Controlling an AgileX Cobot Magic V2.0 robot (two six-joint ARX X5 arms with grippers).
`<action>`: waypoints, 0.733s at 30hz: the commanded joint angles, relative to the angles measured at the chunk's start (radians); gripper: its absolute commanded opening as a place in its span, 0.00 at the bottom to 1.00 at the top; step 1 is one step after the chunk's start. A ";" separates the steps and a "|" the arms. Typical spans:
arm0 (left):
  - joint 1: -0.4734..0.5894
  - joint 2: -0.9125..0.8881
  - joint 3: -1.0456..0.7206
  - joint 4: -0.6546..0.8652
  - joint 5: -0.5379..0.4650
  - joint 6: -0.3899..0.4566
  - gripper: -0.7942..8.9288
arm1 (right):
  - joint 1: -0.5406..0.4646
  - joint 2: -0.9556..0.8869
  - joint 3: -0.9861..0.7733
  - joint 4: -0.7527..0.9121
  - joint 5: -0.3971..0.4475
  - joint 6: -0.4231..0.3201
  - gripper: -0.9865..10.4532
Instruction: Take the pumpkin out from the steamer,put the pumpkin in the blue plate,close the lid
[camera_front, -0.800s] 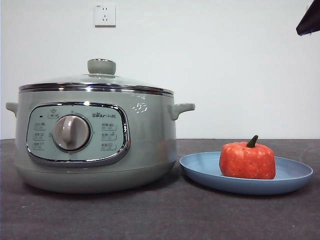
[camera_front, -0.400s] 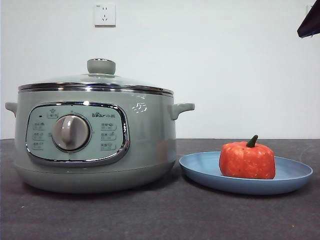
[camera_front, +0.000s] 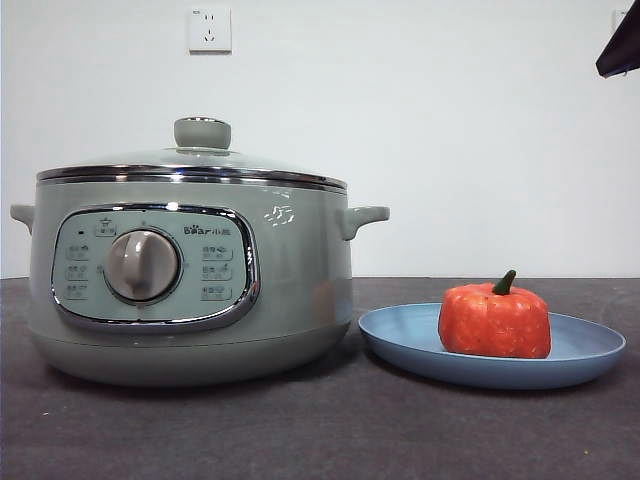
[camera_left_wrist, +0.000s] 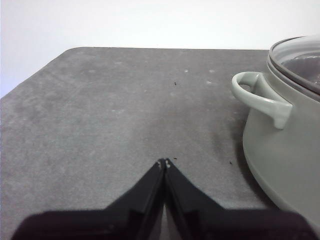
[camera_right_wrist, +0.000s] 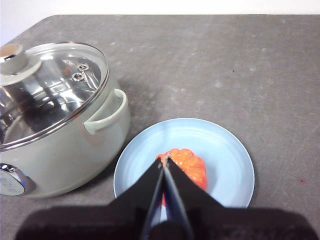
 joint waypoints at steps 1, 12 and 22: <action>0.004 -0.002 -0.015 0.002 0.001 -0.006 0.08 | 0.001 0.000 -0.006 0.006 0.003 0.009 0.09; 0.004 -0.002 -0.015 0.002 0.001 -0.006 0.08 | -0.002 -0.018 -0.006 -0.019 0.003 -0.056 0.09; 0.004 -0.002 -0.015 0.002 0.000 -0.006 0.08 | -0.389 -0.265 -0.214 0.071 -0.246 -0.165 0.09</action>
